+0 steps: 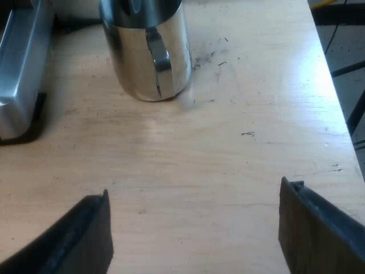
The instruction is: Place mug into machine
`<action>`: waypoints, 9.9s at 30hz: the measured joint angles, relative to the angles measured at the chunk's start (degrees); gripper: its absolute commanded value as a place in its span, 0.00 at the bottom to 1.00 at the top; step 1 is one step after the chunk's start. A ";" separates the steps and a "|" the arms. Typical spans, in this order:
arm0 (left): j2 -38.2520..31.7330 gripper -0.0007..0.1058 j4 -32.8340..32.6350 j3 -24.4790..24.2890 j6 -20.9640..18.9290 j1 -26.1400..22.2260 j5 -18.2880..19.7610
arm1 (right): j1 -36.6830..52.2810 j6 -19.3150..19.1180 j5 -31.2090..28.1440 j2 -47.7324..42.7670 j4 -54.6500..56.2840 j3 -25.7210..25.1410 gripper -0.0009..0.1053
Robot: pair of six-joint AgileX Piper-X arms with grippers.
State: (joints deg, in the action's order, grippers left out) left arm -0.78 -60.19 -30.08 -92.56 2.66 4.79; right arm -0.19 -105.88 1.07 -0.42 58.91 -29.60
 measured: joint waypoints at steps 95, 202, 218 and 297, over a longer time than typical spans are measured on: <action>17.42 0.78 37.12 18.90 -4.56 20.76 29.86 | -9.72 0.92 -6.88 45.55 -82.32 24.58 0.61; 17.56 0.78 49.16 22.61 0.39 20.76 10.53 | -41.40 1.93 -10.17 29.91 -45.89 8.38 0.01; 17.56 0.78 50.12 22.89 1.57 20.76 10.42 | -57.71 9.25 -22.04 42.38 -58.53 7.51 0.01; 17.56 0.78 50.12 22.86 1.67 20.76 10.32 | -55.44 8.58 -23.88 79.90 -94.70 0.54 0.37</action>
State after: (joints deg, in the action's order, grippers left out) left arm 16.78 -10.07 -7.22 -90.90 23.42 15.11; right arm -55.62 -97.31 -22.82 79.49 -35.79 -29.06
